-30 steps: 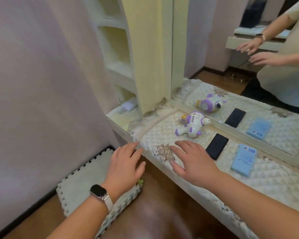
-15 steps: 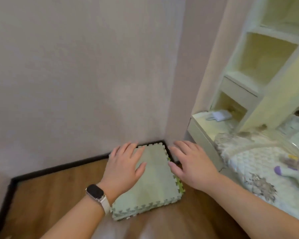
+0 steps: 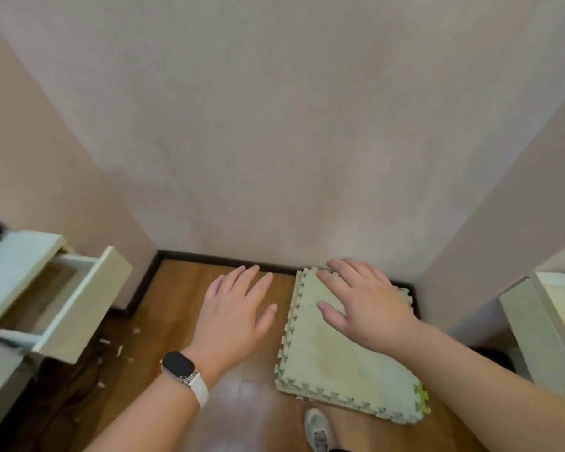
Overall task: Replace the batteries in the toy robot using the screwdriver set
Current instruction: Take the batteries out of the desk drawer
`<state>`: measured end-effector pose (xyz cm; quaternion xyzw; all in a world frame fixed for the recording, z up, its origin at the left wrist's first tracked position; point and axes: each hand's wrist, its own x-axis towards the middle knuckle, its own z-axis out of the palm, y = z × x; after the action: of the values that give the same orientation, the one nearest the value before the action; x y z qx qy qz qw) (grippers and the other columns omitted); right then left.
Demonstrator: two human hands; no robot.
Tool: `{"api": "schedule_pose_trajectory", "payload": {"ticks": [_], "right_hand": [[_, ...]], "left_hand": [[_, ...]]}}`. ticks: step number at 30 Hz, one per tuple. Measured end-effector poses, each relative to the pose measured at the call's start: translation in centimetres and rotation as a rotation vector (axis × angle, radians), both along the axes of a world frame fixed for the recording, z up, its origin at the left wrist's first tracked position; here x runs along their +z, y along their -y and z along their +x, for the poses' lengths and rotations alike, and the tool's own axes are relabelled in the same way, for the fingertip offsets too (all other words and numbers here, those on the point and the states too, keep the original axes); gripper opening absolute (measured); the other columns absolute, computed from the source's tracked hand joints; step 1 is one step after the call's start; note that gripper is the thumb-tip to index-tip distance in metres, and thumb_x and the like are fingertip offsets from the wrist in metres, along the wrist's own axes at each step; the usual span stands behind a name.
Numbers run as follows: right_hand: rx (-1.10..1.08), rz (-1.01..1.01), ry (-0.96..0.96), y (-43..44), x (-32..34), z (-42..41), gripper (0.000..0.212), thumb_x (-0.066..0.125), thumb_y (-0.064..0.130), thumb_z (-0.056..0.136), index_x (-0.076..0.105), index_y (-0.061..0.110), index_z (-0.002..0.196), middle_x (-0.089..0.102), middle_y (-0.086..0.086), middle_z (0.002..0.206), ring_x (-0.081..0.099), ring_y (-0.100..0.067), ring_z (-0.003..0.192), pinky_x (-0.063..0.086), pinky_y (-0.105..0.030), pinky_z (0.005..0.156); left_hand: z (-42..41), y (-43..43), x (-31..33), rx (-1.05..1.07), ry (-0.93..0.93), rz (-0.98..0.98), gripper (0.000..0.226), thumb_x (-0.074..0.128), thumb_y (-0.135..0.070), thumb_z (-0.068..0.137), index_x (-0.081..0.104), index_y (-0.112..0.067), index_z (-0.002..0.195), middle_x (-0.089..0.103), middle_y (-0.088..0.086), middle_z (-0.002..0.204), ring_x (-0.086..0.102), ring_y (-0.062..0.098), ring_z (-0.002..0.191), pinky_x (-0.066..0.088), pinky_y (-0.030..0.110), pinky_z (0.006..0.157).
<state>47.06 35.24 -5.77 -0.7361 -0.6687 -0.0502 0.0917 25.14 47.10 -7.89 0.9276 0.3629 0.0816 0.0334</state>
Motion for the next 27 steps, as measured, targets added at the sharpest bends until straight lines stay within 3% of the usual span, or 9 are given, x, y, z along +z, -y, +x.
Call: {"api": "schedule_pose_trajectory", "payload": {"ticks": [6, 10, 13, 18, 25, 27], "right_hand": [[0.241, -0.027, -0.066, -8.4, 0.1, -1.1, 0.053, 0.041, 0.053, 0.087, 0.062, 0.020, 0.123, 0.062, -0.004, 0.123, 0.057, -0.026, 0.113, 0.047, -0.039, 0.092], [0.427, -0.004, -0.119, -13.2, 0.0, -3.3, 0.052, 0.045, 0.052, 0.087, 0.061, 0.019, 0.123, 0.060, -0.005, 0.126, 0.055, -0.026, 0.116, 0.046, -0.040, 0.094], [0.538, -0.028, -0.141, -15.6, -0.8, -5.3, 0.051, 0.048, 0.052, 0.087, 0.062, 0.019, 0.123, 0.061, -0.006, 0.127, 0.055, -0.026, 0.117, 0.046, -0.041, 0.095], [0.688, -0.120, -0.110, -18.4, -0.6, -9.9, 0.054, 0.040, 0.056, 0.089, 0.058, 0.023, 0.128, 0.059, -0.003, 0.132, 0.053, -0.023, 0.123, 0.044, -0.041, 0.100], [0.765, -0.122, -0.081, -24.3, 0.2, -16.8, 0.054, 0.036, 0.055, 0.091, 0.060, 0.023, 0.128, 0.059, -0.002, 0.133, 0.054, -0.022, 0.124, 0.042, -0.041, 0.102], [0.764, -0.131, -0.062, -25.8, -0.1, -19.5, 0.058, 0.031, 0.057, 0.090, 0.059, 0.024, 0.129, 0.059, -0.001, 0.134, 0.053, -0.021, 0.125, 0.041, -0.040, 0.103]], "left_hand": [[-3.7, -1.4, 2.0, 0.271, -0.079, 0.025, 0.056, 0.040, -0.055, 0.092, 0.058, -0.028, 0.137, 0.058, 0.000, 0.142, 0.050, 0.021, 0.134, 0.037, 0.044, 0.110], [-6.6, -2.0, 3.3, 0.474, -0.142, 0.040, 0.052, 0.045, -0.055, 0.096, 0.052, -0.032, 0.143, 0.052, -0.002, 0.148, 0.045, 0.020, 0.139, 0.025, 0.039, 0.113], [-8.3, -1.7, 3.2, 0.603, -0.151, 0.024, 0.051, 0.051, -0.053, 0.096, 0.052, -0.032, 0.143, 0.052, -0.002, 0.149, 0.046, 0.021, 0.139, 0.028, 0.041, 0.114], [-12.7, -0.5, 2.6, 0.767, -0.180, -0.011, 0.055, 0.034, -0.058, 0.095, 0.056, -0.032, 0.139, 0.058, -0.002, 0.142, 0.053, 0.021, 0.133, 0.034, 0.042, 0.111], [-20.3, -3.1, 1.1, 0.909, -0.128, -0.072, 0.053, 0.043, -0.056, 0.095, 0.053, -0.032, 0.141, 0.055, -0.002, 0.145, 0.049, 0.023, 0.136, 0.032, 0.043, 0.113], [-22.6, -4.7, 0.6, 0.906, -0.096, -0.091, 0.054, 0.038, -0.057, 0.096, 0.051, -0.033, 0.143, 0.053, -0.003, 0.147, 0.045, 0.021, 0.139, 0.029, 0.042, 0.116]]}}
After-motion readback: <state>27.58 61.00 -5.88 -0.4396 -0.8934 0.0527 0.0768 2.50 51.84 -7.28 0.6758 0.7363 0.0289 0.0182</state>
